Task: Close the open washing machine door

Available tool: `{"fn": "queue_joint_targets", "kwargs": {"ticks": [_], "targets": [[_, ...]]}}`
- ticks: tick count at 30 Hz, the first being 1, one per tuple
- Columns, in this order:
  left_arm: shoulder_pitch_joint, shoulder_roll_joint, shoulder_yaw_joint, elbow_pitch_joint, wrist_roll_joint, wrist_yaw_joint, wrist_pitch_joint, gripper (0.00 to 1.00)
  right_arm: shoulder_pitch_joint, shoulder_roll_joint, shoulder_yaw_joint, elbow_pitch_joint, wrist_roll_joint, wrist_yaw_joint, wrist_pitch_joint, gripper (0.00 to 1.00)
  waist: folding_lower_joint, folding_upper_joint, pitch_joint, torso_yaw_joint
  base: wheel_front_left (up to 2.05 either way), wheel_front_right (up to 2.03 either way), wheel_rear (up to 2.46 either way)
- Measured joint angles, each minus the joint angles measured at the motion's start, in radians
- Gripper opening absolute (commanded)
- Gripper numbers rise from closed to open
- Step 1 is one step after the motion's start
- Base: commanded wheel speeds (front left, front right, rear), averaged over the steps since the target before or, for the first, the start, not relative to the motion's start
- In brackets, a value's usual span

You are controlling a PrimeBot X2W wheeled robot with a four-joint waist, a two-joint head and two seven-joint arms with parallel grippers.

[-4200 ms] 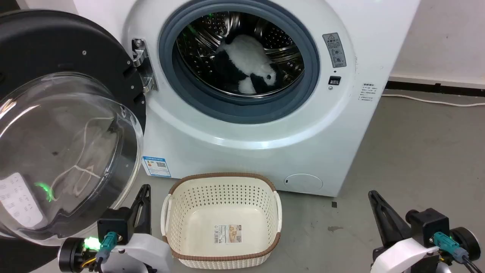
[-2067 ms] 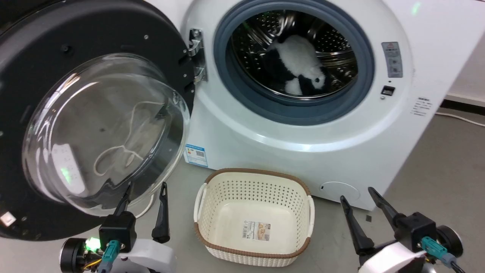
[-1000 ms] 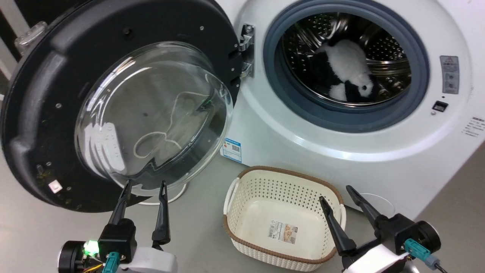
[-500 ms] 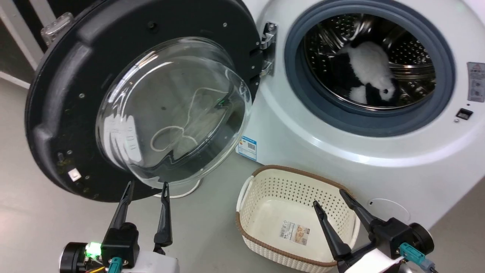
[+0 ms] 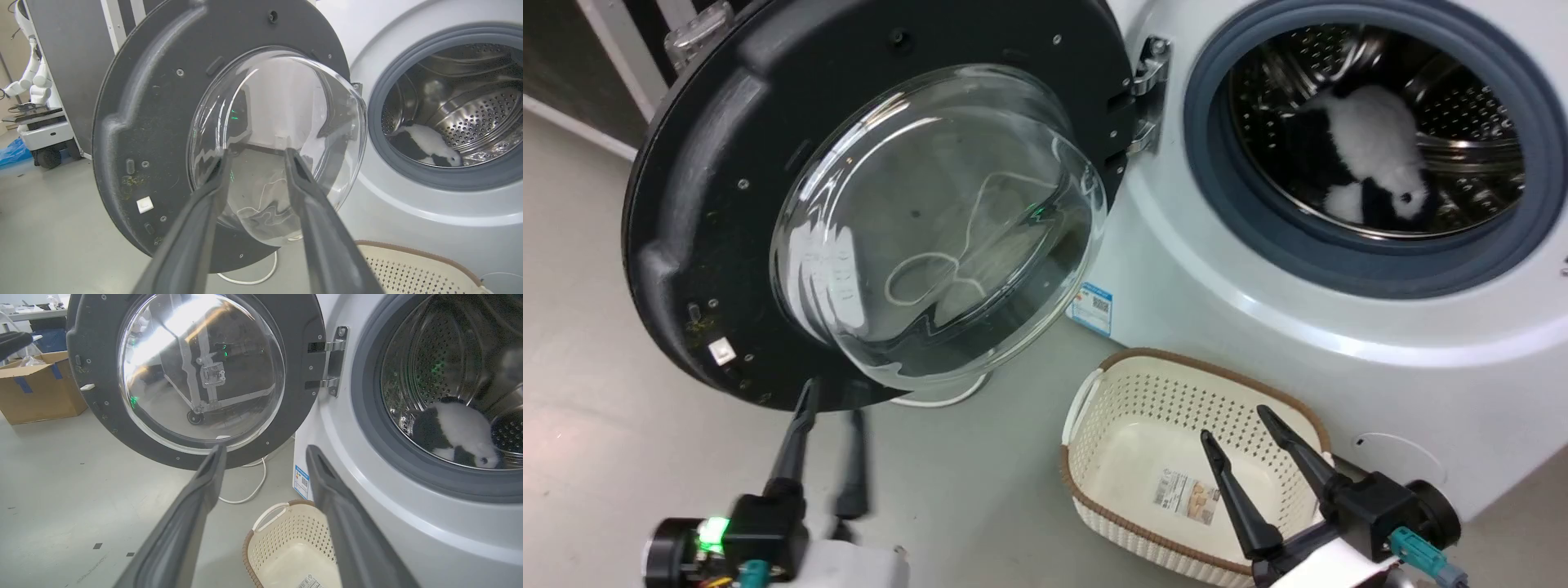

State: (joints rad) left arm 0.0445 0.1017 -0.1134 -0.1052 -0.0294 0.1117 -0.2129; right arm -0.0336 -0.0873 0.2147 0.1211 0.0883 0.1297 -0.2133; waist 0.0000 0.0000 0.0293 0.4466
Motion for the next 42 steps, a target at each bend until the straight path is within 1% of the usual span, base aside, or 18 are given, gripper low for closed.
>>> {"fn": "queue_joint_targets", "kwargs": {"ticks": [4,8,9,11,12,15,16,17,18,19,20,21,22,24,25,27,37,42], "targets": [[-0.009,-0.008,0.037,-0.052,-0.043,-0.009,-0.009,0.00,0.000,-0.009,-0.008,-0.005,0.000,0.000,-0.006,1.00,0.0001,0.0000,0.023,0.016,0.00,0.00,0.00],[-0.060,-0.023,0.130,-0.120,-0.118,-0.033,-0.017,0.00,0.001,-0.016,-0.017,-0.011,-0.005,0.000,-0.015,1.00,0.0001,0.0000,0.047,0.034,0.00,0.00,0.00],[-0.081,-0.024,0.165,-0.134,-0.146,-0.042,-0.018,0.00,0.001,-0.017,-0.018,-0.014,-0.009,0.000,-0.019,1.00,0.0001,0.0000,0.053,0.038,0.00,0.00,0.00],[-0.219,0.017,0.384,-0.131,-0.298,-0.097,-0.030,0.00,-0.003,-0.029,-0.007,-0.022,-0.013,0.000,-0.028,1.00,0.0002,0.0000,0.094,0.032,0.00,0.00,0.00],[-0.219,0.017,0.384,-0.131,-0.298,-0.097,-0.030,0.00,-0.003,-0.029,-0.007,-0.022,-0.013,0.000,-0.028,1.00,0.0002,0.0000,0.094,0.032,0.00,0.00,0.00],[-0.339,0.080,0.501,-0.033,-0.434,-0.105,-0.002,0.00,-0.014,-0.044,0.005,-0.020,-0.012,0.000,-0.034,1.00,0.0002,0.0000,0.117,0.017,0.00,0.00,0.00],[-0.420,0.144,0.567,0.059,-0.521,-0.105,0.060,0.00,-0.026,-0.049,0.018,-0.019,-0.006,0.000,-0.038,1.00,0.0002,0.0000,0.132,0.006,0.00,0.00,0.00],[-0.420,0.144,0.567,0.059,-0.521,-0.105,0.060,0.00,-0.026,-0.049,0.018,-0.019,-0.006,0.000,-0.038,1.00,0.0002,0.0000,0.132,0.006,0.00,0.00,0.00],[-0.502,0.199,0.636,0.159,-0.621,-0.093,0.137,0.00,-0.038,-0.056,0.037,-0.019,0.001,0.000,-0.043,1.00,0.0002,0.0000,0.145,-0.006,0.00,0.00,0.00],[-0.502,0.199,0.636,0.159,-0.621,-0.093,0.137,0.00,-0.038,-0.056,0.037,-0.019,0.001,0.000,-0.043,1.00,0.0002,0.0000,0.145,-0.006,0.00,0.00,0.00],[-0.534,0.229,0.656,0.208,-0.659,-0.091,0.184,0.00,-0.041,-0.058,0.042,-0.019,0.004,0.000,-0.044,1.00,0.0002,0.0000,0.149,-0.014,0.00,0.00,0.00],[-0.583,0.282,0.682,0.306,-0.710,-0.084,0.256,0.00,-0.048,-0.062,0.046,-0.017,0.010,0.000,-0.044,1.00,0.0002,0.0000,0.157,-0.031,0.00,0.00,0.00],[-0.681,0.316,0.733,0.528,-0.868,-0.046,0.455,0.00,-0.053,-0.073,0.048,-0.014,0.010,0.000,-0.044,1.00,0.0001,0.0000,0.177,-0.063,0.00,0.00,0.00],[-0.717,0.309,0.752,0.594,-0.942,-0.016,0.548,0.00,-0.058,-0.076,0.048,-0.012,0.010,0.000,-0.044,1.00,0.0001,0.0000,0.183,-0.072,0.00,0.00,0.00],[-0.717,0.309,0.752,0.594,-0.942,-0.016,0.548,0.00,-0.058,-0.076,0.048,-0.012,0.010,0.000,-0.044,1.00,0.0001,0.0000,0.183,-0.072,0.00,0.00,0.00],[-0.726,0.312,0.740,0.643,-0.991,-0.013,0.671,0.00,-0.063,-0.079,0.048,-0.012,0.011,0.000,-0.044,1.00,0.0001,0.0000,0.188,-0.082,0.00,0.00,0.00],[-0.673,0.314,0.718,0.620,-1.103,-0.096,0.926,0.00,-0.063,-0.074,0.044,0.001,0.013,0.000,-0.044,1.00,0.0000,0.0000,0.167,-0.092,0.00,0.00,0.00],[-0.593,0.263,0.701,0.543,-1.160,-0.117,1.047,0.00,-0.059,-0.056,0.032,0.009,0.015,0.000,-0.044,1.00,-0.0001,0.0000,0.125,-0.089,0.00,0.00,0.00]]}}
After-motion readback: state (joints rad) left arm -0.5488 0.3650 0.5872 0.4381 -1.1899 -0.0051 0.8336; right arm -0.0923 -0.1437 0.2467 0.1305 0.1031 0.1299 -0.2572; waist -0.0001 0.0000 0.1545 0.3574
